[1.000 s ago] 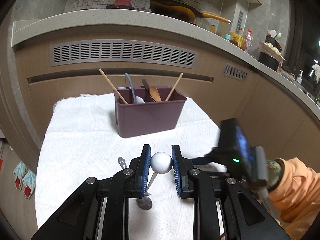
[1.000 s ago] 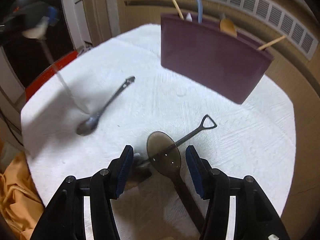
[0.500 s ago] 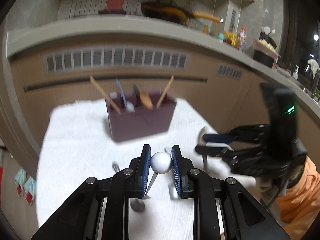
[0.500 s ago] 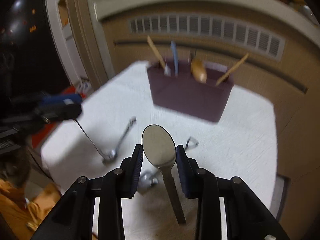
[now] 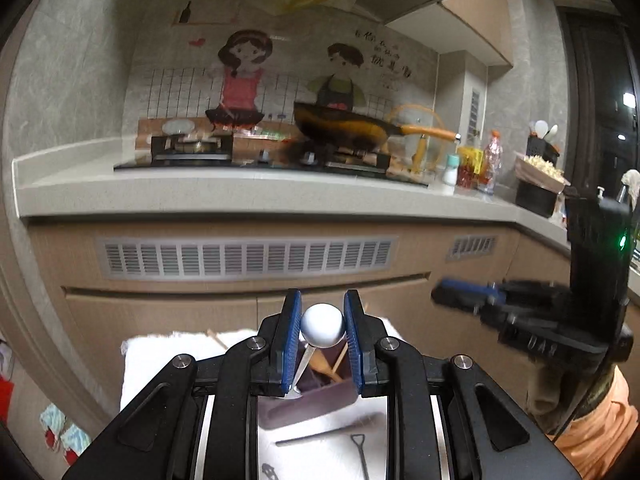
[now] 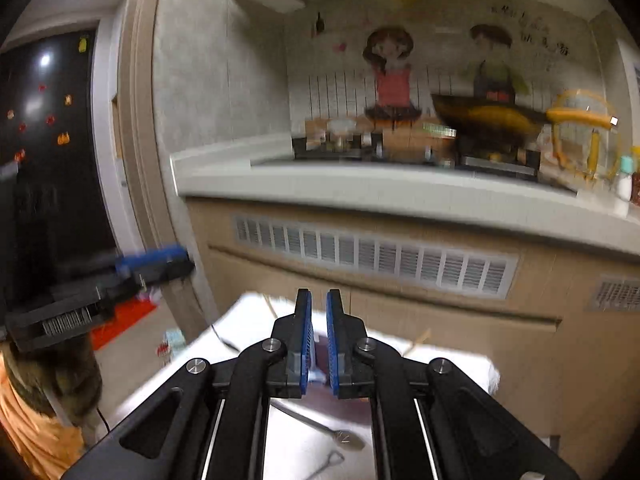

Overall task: Organize utensils
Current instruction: 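Lift the held utensils with both grippers toward the caddy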

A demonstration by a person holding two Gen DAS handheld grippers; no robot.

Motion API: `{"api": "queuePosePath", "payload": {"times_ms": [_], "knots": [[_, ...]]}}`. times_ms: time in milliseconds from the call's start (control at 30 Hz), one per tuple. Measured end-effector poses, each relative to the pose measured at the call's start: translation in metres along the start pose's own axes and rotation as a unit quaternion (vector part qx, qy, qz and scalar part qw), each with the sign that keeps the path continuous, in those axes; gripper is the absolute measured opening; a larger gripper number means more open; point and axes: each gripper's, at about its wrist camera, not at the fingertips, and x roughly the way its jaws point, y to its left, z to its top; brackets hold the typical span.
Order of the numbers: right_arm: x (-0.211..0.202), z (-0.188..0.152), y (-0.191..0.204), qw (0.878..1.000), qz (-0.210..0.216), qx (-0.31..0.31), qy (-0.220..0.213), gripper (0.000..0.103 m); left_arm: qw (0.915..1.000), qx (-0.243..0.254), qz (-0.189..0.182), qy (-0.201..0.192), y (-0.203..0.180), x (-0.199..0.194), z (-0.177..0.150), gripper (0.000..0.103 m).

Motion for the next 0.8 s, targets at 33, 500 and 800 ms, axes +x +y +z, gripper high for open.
{"api": "queuePosePath", "payload": {"times_ms": [33, 500, 800], "knots": [[0.008, -0.006, -0.001, 1.0, 0.002, 0.002, 0.013, 0.007, 1.0, -0.003, 0.001, 0.009, 0.003, 0.005, -0.007, 0.022], [0.136, -0.166, 0.043, 0.957, 0.076, -0.123, 0.251, 0.037, 0.9912, -0.046, 0.01, 0.124, 0.033, 0.039, -0.114, 0.023], [0.204, -0.192, 0.084, 0.939, 0.101, -0.15, 0.291, 0.037, 0.9899, -0.067, 0.011, 0.125, 0.056, 0.029, -0.129, 0.023]]}}
